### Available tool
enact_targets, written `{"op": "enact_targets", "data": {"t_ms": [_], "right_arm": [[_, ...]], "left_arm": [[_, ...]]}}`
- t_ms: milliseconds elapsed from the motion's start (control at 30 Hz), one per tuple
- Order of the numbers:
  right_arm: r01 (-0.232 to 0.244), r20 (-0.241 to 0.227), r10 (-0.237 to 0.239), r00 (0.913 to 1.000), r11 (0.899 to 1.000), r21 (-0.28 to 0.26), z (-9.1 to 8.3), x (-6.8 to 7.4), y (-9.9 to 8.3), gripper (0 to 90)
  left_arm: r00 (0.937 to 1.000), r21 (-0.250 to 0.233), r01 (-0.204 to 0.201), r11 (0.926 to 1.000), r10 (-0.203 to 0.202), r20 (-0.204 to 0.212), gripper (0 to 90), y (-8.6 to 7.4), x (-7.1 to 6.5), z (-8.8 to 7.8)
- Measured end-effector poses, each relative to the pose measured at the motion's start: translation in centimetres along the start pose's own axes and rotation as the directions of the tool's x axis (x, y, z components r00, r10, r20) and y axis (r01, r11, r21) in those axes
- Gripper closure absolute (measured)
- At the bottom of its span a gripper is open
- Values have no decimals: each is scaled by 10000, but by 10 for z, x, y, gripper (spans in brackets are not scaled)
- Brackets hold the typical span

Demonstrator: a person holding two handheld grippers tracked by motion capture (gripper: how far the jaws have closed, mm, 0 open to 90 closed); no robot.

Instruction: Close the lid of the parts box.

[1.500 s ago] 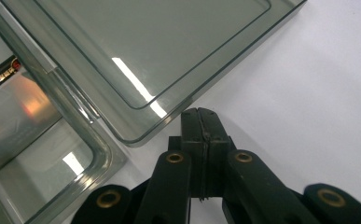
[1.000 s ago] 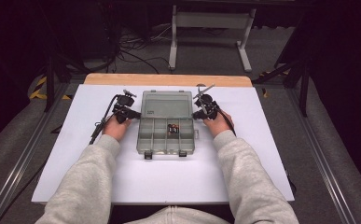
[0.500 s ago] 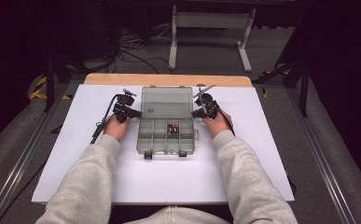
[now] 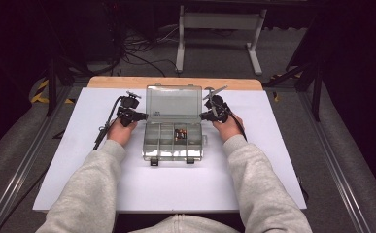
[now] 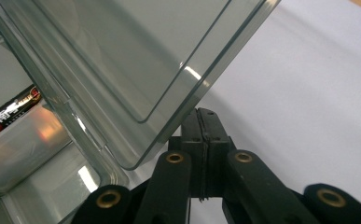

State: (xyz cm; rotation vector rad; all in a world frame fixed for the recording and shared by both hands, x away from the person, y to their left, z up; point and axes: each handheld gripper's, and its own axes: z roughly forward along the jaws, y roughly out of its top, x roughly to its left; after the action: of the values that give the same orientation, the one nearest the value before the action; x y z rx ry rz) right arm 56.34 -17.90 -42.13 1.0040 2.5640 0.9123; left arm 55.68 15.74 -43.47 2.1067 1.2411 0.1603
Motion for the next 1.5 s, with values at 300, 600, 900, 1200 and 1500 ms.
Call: {"op": "enact_targets", "data": {"t_ms": [300, 600, 900, 1200, 1500], "right_arm": [[78, 1, -78, 10000, 9994, -329, -7, 1, 2, 900], [207, -250, -227, 9994, 9967, -788, -19, 8, 7, 900], [314, -532, -369, 9979, 9945, -999, -34, 15, 9, 900], [526, -695, -606, 9957, 9924, -1117, -46, 25, 7, 900], [526, -1037, -668, 9924, 9896, -1338, -59, 34, -3, 900]], "left_arm": [[9998, -349, -48, 9994, 54, 167, 896, 2, -1, -6], [9986, -607, -319, 9976, 344, 401, 896, 3, -5, -16], [9944, -755, -656, 9950, 714, 773, 895, 0, -9, -30], [9891, -930, -970, 9909, 1063, 1016, 895, -4, -12, -44], [9781, -1151, -1256, 9854, 1424, 1517, 894, -13, -18, -56]]}}
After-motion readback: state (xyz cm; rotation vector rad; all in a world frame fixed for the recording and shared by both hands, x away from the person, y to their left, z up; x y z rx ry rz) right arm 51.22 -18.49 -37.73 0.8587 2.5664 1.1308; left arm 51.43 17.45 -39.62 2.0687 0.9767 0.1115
